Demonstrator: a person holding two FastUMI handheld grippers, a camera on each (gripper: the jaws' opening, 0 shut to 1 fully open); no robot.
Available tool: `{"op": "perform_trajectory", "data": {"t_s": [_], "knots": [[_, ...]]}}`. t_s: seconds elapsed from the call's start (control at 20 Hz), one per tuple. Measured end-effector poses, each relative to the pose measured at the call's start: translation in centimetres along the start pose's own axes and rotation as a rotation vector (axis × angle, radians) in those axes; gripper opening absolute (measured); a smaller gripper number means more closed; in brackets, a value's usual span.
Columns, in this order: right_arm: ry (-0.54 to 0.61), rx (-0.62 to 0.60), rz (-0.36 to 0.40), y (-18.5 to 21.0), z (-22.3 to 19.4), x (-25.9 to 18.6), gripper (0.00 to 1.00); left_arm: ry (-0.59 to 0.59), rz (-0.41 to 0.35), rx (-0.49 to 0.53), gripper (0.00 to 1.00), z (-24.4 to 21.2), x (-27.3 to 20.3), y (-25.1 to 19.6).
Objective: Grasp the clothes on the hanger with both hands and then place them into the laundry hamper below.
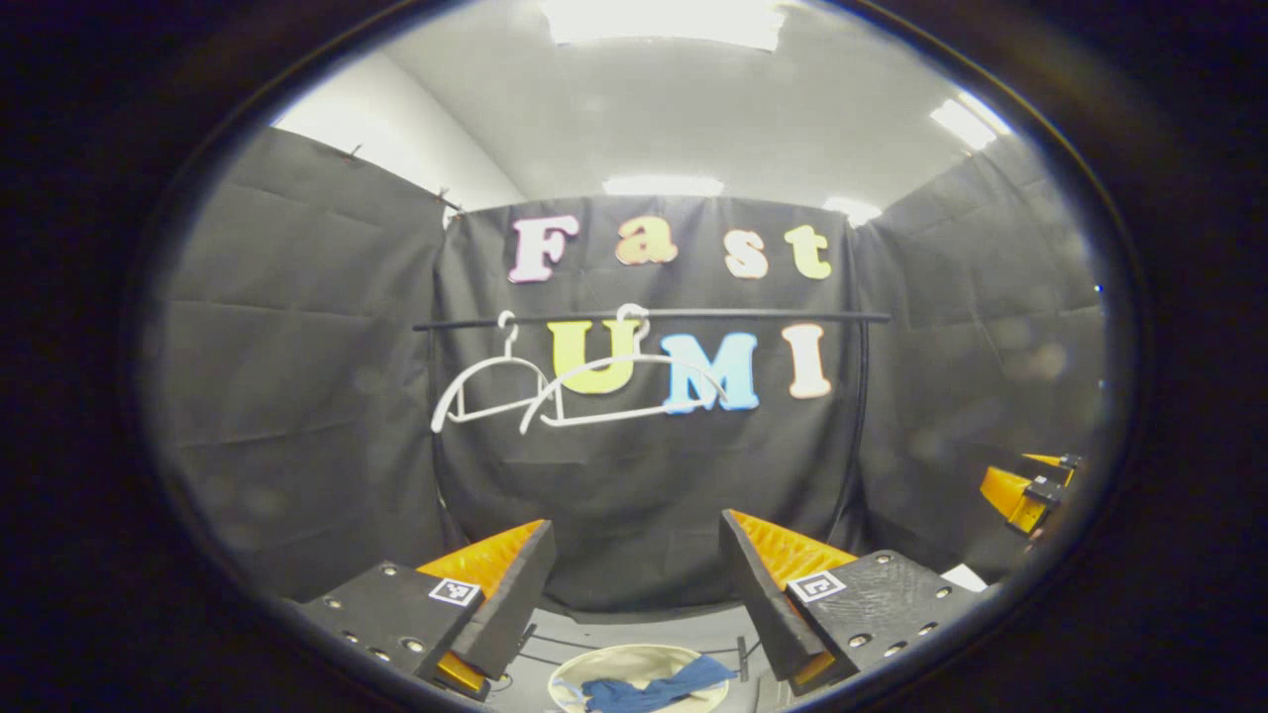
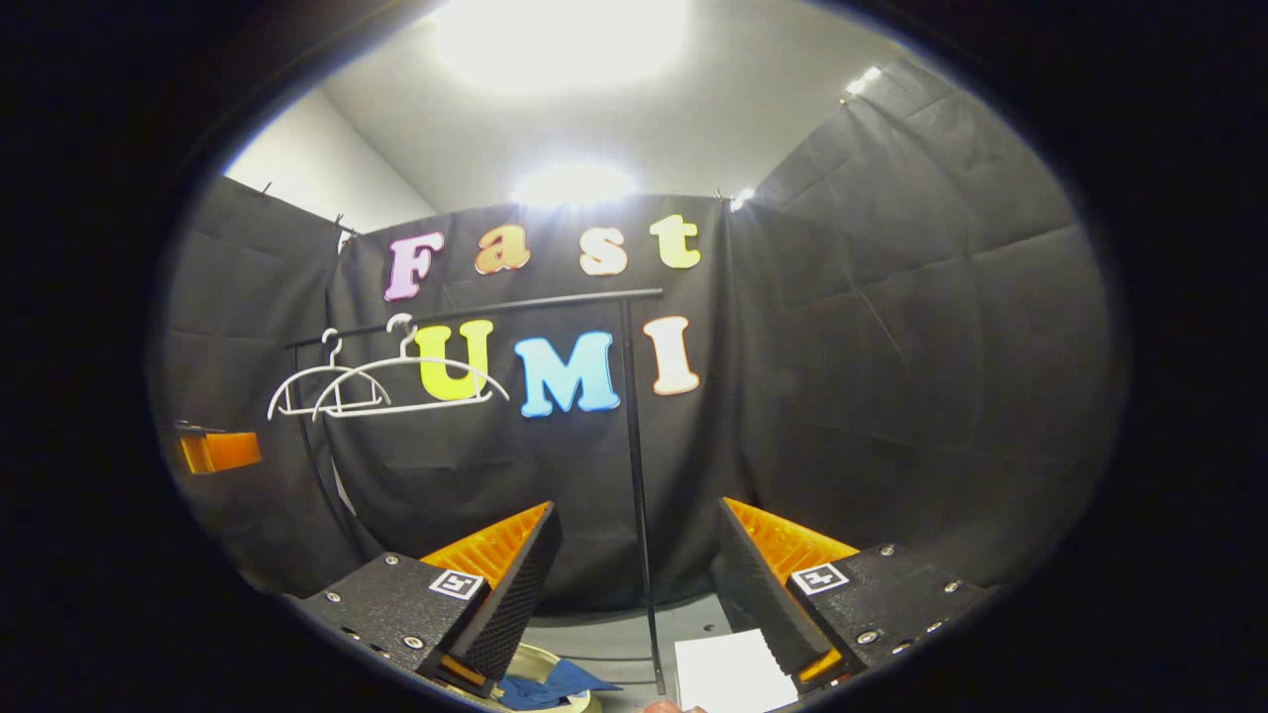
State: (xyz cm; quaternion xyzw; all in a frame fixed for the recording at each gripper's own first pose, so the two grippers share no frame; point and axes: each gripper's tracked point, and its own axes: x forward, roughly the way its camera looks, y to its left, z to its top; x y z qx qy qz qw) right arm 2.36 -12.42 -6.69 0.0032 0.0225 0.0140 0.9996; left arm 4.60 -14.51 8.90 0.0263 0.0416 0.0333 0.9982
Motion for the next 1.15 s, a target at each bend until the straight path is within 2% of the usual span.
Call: {"op": "perform_trajectory", "data": {"t_s": [0.15, 0.2, 0.25, 0.3, 0.4, 0.45, 0.65, 0.8, 1.15], "knots": [[-0.058, 0.02, -0.013, -0.6, 2.5, -0.3, 0.92, -0.07, 0.038, -0.024, 0.96, 3.3, -3.2, 1.2], [-0.078, 0.031, -0.023, -0.7, 3.3, -0.5, 0.99, -0.096, 0.042, -0.027, 0.96, 4.2, -3.8, 1.6], [-0.094, 0.044, -0.032, -0.8, 3.8, -0.7, 0.92, -0.12, 0.05, -0.026, 0.96, 5.1, -4.7, 2.2], [-0.115, 0.062, -0.042, -0.7, 4.4, -1.0, 0.95, -0.147, 0.06, -0.023, 0.96, 5.9, -5.2, 3.0], [-0.149, 0.082, -0.065, -0.5, 5.0, -1.3, 0.95, -0.182, 0.073, -0.011, 0.96, 6.7, -6.2, 4.3], [-0.153, 0.081, -0.075, -0.5, 5.0, -1.4, 0.9, -0.189, 0.076, -0.009, 0.96, 6.8, -6.5, 4.8], [-0.109, 0.04, -0.071, 0.7, 3.5, -2.1, 0.91, -0.236, 0.105, -0.023, 0.96, 6.6, -6.9, 6.4], [-0.085, -0.018, -0.074, 1.5, 2.5, -2.2, 0.95, -0.222, 0.045, -0.042, 0.96, 4.9, -5.9, 6.1], [-0.098, -0.078, -0.047, 5.1, 2.3, -2.5, 0.95, -0.207, 0.02, -0.056, 0.96, 1.9, -4.2, 7.7]]}}
